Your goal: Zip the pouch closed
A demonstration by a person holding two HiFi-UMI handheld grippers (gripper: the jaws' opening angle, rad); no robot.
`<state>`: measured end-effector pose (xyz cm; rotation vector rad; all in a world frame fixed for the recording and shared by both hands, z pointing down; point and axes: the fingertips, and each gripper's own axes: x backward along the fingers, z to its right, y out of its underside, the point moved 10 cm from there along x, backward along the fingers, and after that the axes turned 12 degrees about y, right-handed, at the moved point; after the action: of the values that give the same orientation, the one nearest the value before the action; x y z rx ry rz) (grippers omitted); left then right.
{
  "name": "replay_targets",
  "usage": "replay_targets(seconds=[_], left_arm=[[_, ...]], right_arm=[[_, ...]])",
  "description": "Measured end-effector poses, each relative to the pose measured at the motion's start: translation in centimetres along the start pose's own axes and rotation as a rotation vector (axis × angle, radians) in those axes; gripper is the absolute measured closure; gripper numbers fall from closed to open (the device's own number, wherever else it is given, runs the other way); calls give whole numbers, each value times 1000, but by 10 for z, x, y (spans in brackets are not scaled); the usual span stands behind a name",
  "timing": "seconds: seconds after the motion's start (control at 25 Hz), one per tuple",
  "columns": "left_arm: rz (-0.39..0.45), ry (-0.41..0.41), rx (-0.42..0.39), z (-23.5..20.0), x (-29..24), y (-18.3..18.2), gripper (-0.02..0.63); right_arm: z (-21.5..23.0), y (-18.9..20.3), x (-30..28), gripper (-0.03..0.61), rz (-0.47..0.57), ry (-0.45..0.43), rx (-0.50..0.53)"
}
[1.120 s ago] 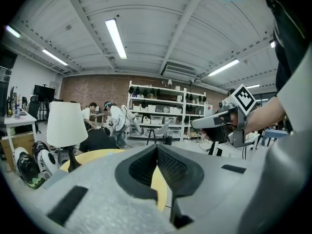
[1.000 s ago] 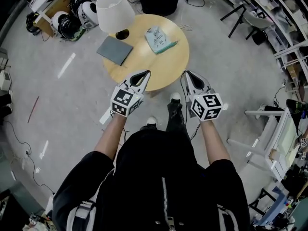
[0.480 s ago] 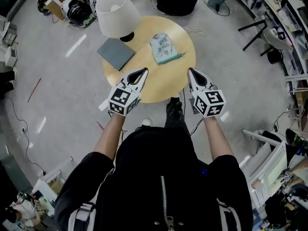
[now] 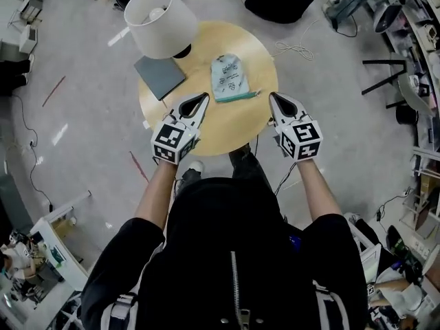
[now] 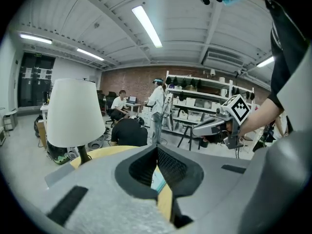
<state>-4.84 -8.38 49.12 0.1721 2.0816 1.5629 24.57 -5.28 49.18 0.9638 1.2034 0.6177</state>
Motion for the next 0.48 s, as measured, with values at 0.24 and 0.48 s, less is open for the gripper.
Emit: replay_targets(seconds=[0.24, 0.48], left_arm=[[-41, -63, 57, -1, -26, 9, 609], [-55, -118, 100, -6, -30, 24, 608]], right_arm=[[38, 20, -38, 574, -81, -128, 142], [50, 42, -74, 572, -136, -248, 285]])
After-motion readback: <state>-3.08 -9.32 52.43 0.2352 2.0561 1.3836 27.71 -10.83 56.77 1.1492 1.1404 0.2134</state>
